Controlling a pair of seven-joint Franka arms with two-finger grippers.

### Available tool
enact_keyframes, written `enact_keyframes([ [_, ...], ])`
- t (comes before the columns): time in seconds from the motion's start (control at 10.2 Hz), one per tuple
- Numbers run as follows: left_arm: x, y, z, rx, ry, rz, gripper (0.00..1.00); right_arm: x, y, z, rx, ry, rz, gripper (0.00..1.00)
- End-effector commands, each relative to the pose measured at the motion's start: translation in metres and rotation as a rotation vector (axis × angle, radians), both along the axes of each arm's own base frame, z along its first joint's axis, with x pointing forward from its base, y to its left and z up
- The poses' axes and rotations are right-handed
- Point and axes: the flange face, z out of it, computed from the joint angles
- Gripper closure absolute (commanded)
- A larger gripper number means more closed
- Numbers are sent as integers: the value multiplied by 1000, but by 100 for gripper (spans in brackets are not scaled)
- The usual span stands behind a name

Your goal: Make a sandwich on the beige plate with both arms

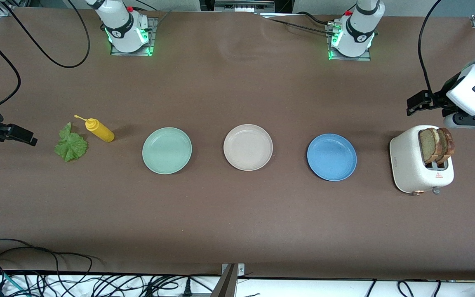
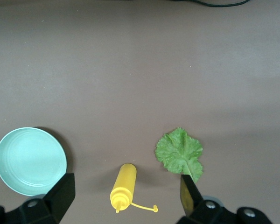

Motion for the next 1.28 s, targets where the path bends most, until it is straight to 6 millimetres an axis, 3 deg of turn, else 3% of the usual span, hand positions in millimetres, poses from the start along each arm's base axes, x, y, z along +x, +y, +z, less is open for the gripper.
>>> enact_keyframes([
  [0.0,4,3,3,5,7,-18,0,-1,-1,3,17,-5,-10,0],
  [0.3,4,2,3,6,7,-19,0,-1,-1,3,17,-5,-10,0],
  [0.39,6,11,-2,5,15,-8,0,-1,-1,3,17,-5,-10,0],
  [0.49,13,28,-19,10,44,18,0,-1,-1,3,17,-5,-10,0],
  [0.89,37,65,-55,73,90,-57,0,-1,-1,3,18,-5,-10,0],
  [1.18,50,115,-109,63,93,-60,0,-1,-1,3,18,-5,-10,0],
])
